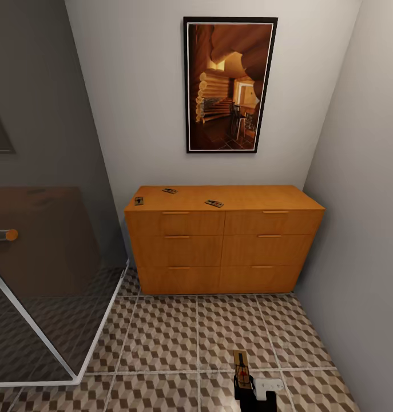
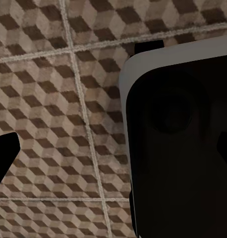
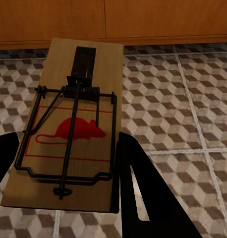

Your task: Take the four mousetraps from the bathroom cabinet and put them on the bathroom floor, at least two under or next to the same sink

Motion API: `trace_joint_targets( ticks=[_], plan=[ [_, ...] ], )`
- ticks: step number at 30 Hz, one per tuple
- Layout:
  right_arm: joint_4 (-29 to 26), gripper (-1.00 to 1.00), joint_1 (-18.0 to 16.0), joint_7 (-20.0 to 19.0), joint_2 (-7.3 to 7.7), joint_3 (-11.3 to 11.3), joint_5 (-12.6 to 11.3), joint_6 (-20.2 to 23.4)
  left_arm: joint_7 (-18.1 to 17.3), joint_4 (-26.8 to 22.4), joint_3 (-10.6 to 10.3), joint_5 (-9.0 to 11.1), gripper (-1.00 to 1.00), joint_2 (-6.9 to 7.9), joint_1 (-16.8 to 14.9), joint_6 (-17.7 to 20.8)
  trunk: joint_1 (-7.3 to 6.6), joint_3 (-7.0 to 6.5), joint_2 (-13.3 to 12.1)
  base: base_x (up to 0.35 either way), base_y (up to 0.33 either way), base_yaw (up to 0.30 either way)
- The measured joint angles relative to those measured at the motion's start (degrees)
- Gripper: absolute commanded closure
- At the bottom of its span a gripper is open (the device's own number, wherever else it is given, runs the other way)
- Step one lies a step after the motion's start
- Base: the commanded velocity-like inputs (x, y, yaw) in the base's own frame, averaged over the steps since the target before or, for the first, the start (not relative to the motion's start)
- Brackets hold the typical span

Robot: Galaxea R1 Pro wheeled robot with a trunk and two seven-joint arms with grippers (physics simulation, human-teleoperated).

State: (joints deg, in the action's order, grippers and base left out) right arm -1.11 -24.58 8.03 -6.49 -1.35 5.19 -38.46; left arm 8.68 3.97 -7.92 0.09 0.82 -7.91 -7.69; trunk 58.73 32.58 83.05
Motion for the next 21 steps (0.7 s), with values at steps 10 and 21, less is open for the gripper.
trace_joint_targets(
  ticks=[10, 21],
  plan=[
    [0.00, 1.00, 0.01, 0.03, 0.00, 0.00, 0.00, 0.00, 0.00, 0.00, 0.00, 0.00, -1.00, 0.00, 0.00, 0.00, 0.00, 0.00, 0.00, 0.000, 0.000, 0.000],
    [0.00, 1.00, 0.01, 0.04, 0.00, 0.00, 0.00, 0.00, 0.00, 0.00, 0.00, 0.00, -1.00, 0.01, 0.00, 0.00, 0.00, 0.00, 0.00, 0.000, 0.000, 0.000]
  ],
)
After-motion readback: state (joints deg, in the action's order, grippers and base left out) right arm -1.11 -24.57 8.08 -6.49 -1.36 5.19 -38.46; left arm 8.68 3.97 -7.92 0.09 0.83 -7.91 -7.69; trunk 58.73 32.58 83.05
